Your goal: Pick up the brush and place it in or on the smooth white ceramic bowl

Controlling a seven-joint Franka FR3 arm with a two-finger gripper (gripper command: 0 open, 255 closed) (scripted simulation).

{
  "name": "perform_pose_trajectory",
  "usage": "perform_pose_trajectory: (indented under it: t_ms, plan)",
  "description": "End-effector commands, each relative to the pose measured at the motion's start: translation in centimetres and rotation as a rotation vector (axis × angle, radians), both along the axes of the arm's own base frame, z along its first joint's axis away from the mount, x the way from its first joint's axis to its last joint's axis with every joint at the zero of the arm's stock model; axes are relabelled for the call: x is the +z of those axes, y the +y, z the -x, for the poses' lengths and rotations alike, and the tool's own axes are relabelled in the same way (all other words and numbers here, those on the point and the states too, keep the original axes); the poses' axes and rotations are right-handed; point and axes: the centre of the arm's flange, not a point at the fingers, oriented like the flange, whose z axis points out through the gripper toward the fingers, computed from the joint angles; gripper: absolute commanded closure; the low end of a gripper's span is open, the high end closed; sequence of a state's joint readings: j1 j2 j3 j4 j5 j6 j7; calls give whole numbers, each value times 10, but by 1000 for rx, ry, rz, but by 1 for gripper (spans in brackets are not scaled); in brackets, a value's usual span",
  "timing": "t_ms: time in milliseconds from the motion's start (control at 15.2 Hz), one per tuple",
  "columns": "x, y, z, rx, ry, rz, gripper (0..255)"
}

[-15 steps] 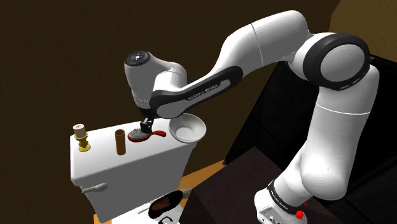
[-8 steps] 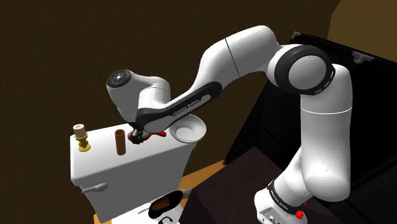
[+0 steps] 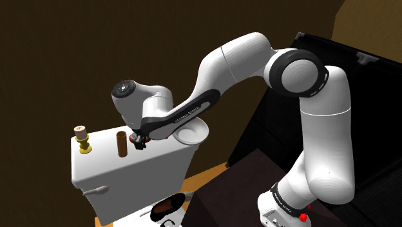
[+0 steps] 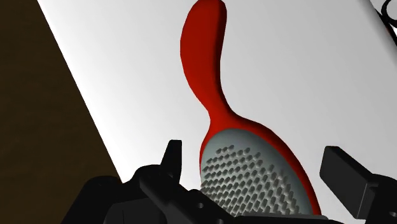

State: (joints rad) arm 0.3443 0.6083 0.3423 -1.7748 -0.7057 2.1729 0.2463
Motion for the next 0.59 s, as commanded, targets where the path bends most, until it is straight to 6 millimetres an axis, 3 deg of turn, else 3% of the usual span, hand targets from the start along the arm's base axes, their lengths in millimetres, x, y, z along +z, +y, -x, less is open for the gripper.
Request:
perform_pose_trajectory:
  t_ms: [0,264,330,528]
  plan:
    - [-1,-1,0,0,0,0,0]
    - [-1,-1,0,0,0,0,0]
    - [-1,-1,0,0,0,0,255]
    - [-1,0,0,0,0,0,255]
